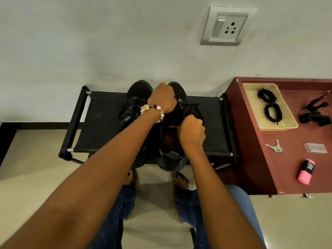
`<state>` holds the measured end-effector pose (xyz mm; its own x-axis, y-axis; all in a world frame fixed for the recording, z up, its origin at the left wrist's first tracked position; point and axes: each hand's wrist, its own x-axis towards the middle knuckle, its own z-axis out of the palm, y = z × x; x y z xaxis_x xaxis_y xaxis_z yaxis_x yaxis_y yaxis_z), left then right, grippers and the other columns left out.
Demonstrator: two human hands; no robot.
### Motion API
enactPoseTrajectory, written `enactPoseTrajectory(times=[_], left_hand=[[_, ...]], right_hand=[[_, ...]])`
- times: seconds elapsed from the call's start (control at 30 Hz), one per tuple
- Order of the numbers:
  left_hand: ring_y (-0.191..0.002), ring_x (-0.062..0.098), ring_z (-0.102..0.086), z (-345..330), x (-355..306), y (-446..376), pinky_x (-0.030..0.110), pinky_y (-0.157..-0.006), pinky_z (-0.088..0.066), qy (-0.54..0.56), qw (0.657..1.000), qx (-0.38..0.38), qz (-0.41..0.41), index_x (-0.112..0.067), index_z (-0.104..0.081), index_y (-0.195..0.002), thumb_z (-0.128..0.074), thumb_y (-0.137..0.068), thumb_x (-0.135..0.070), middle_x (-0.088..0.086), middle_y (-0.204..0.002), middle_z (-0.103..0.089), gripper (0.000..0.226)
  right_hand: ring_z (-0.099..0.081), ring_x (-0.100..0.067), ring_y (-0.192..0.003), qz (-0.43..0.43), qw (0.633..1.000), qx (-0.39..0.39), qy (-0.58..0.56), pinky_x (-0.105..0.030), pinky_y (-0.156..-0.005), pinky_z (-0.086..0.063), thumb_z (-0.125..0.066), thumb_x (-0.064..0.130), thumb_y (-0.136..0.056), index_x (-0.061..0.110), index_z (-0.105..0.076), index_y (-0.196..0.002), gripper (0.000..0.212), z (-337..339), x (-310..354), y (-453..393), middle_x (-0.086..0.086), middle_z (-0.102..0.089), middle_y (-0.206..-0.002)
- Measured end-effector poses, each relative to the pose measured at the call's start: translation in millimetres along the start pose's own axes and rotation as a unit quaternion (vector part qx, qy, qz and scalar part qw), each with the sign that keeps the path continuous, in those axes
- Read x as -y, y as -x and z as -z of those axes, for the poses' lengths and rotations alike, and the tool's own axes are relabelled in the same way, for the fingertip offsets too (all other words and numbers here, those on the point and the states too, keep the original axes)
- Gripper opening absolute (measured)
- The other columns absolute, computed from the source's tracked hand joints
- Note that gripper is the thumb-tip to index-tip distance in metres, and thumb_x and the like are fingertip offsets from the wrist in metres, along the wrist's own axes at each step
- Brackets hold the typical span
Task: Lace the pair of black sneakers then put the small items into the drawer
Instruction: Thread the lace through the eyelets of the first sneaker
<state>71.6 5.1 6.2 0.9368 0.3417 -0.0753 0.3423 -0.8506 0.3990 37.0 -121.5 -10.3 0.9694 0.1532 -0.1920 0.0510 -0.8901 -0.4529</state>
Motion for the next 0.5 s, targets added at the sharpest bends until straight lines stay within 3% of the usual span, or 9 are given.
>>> enactPoseTrajectory(times=[0.07,0.1,0.17,0.3,0.37,0.4,0.43,0.47,0.5], left_hand=[[-0.088,0.030,-0.065,10,8,0,0.038,-0.080,-0.053,0.190,0.979,-0.020,0.074,0.000,-0.074,-0.085,-0.053,-0.083,-0.017,0.017,-0.091,-0.070,0.027],[-0.083,0.026,-0.067,18,11,3,0.034,-0.074,-0.054,0.311,0.942,-0.031,0.123,-0.004,-0.075,-0.079,-0.054,-0.084,-0.012,0.012,-0.083,-0.071,0.022],[-0.082,0.028,-0.068,37,15,12,0.032,-0.065,-0.053,0.541,0.822,-0.052,0.168,-0.008,-0.068,-0.071,-0.052,-0.088,-0.001,0.007,-0.076,-0.070,0.024],[-0.059,0.025,-0.059,68,17,28,0.038,-0.068,-0.055,0.832,0.548,-0.059,0.061,-0.009,-0.052,-0.076,-0.041,-0.096,-0.003,0.008,-0.070,-0.060,0.023],[-0.049,0.014,-0.043,78,18,29,0.028,-0.054,-0.045,0.880,0.470,-0.073,0.020,-0.013,-0.048,-0.076,-0.040,-0.096,-0.007,0.003,-0.064,-0.052,0.022],[-0.045,0.011,-0.037,81,18,28,0.024,-0.047,-0.037,0.879,0.471,-0.073,0.019,-0.015,-0.046,-0.075,-0.040,-0.096,-0.010,0.000,-0.062,-0.049,0.022],[-0.043,0.010,-0.032,80,17,27,0.021,-0.043,-0.029,0.859,0.505,-0.073,0.030,-0.016,-0.047,-0.075,-0.040,-0.095,-0.012,-0.001,-0.061,-0.048,0.022],[-0.042,0.009,-0.031,76,16,25,0.020,-0.040,-0.024,0.812,0.577,-0.073,0.048,-0.018,-0.050,-0.076,-0.043,-0.095,-0.014,-0.001,-0.060,-0.049,0.020],[-0.043,0.009,-0.033,69,14,23,0.019,-0.039,-0.022,0.726,0.681,-0.073,0.061,-0.020,-0.055,-0.080,-0.047,-0.094,-0.015,0.000,-0.064,-0.055,0.016]], right_hand=[[-0.052,-0.029,-0.074,0.001,1.000,0.002,0.006,-0.038,-0.062,-0.044,-0.046,0.006,-0.096,0.014,-0.036,-0.065,0.034,-1,0,-1,-0.004,-0.045,-0.074],[-0.050,-0.027,-0.073,0.000,1.000,0.003,0.005,-0.038,-0.062,-0.044,-0.047,0.007,-0.097,0.014,-0.037,-0.065,0.034,-1,0,-2,-0.002,-0.041,-0.071],[-0.050,-0.028,-0.072,-0.002,1.000,0.006,0.001,-0.039,-0.062,-0.045,-0.048,0.008,-0.096,0.012,-0.040,-0.068,0.030,-1,0,-3,-0.003,-0.042,-0.072],[-0.051,-0.029,-0.075,-0.005,1.000,0.012,-0.007,-0.040,-0.063,-0.046,-0.050,0.008,-0.096,0.011,-0.042,-0.072,0.026,-1,1,-2,-0.005,-0.045,-0.077],[-0.049,-0.028,-0.075,-0.007,1.000,0.012,-0.009,-0.040,-0.064,-0.046,-0.050,0.008,-0.096,0.011,-0.043,-0.073,0.025,0,1,-2,-0.006,-0.046,-0.079],[-0.049,-0.028,-0.074,-0.009,1.000,0.014,-0.010,-0.039,-0.064,-0.046,-0.050,0.007,-0.096,0.011,-0.042,-0.071,0.026,0,0,-3,-0.006,-0.046,-0.078],[-0.049,-0.029,-0.074,-0.010,1.000,0.015,-0.009,-0.039,-0.064,-0.046,-0.050,0.007,-0.095,0.012,-0.040,-0.069,0.029,0,0,-4,-0.005,-0.045,-0.075],[-0.050,-0.029,-0.074,-0.012,1.000,0.017,-0.009,-0.039,-0.063,-0.046,-0.050,0.007,-0.095,0.013,-0.039,-0.067,0.031,0,0,-4,-0.004,-0.043,-0.072],[-0.051,-0.029,-0.074,-0.014,1.000,0.019,-0.010,-0.039,-0.063,-0.046,-0.050,0.007,-0.095,0.013,-0.038,-0.066,0.033,0,0,-4,-0.003,-0.041,-0.070]])
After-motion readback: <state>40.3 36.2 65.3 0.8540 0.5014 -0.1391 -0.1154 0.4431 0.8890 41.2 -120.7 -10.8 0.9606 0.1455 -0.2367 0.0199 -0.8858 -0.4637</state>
